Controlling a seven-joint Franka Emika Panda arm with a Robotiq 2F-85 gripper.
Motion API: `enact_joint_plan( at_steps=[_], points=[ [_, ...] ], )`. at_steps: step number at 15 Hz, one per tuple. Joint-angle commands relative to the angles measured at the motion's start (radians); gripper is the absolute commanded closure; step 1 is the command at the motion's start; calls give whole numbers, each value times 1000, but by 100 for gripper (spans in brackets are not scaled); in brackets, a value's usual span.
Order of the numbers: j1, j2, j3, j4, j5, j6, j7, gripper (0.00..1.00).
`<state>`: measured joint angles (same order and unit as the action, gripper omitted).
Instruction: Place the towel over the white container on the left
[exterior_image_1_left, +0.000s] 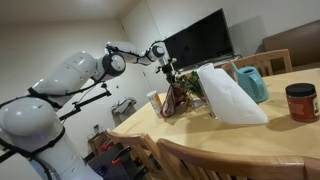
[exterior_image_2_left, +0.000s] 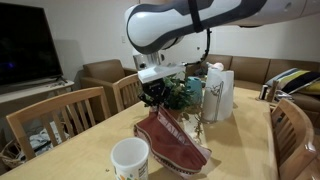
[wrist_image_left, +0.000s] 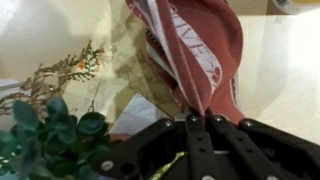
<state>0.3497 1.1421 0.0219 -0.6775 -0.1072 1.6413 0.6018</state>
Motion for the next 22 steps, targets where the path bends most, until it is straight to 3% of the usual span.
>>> enact_joint_plan(
  at_steps=[1,6,9,17,22],
  points=[
    [27,-98,-39,-80,-36,-47,88,95],
    [52,-156,-61,-110,-67,-82,159,95],
    [60,-162,-56,-122,-72,-94,136,95],
    [18,-80,33,-143,-44,97,-266,96],
    [-27,2,90,-130,0,180,-406,97]
  ],
)
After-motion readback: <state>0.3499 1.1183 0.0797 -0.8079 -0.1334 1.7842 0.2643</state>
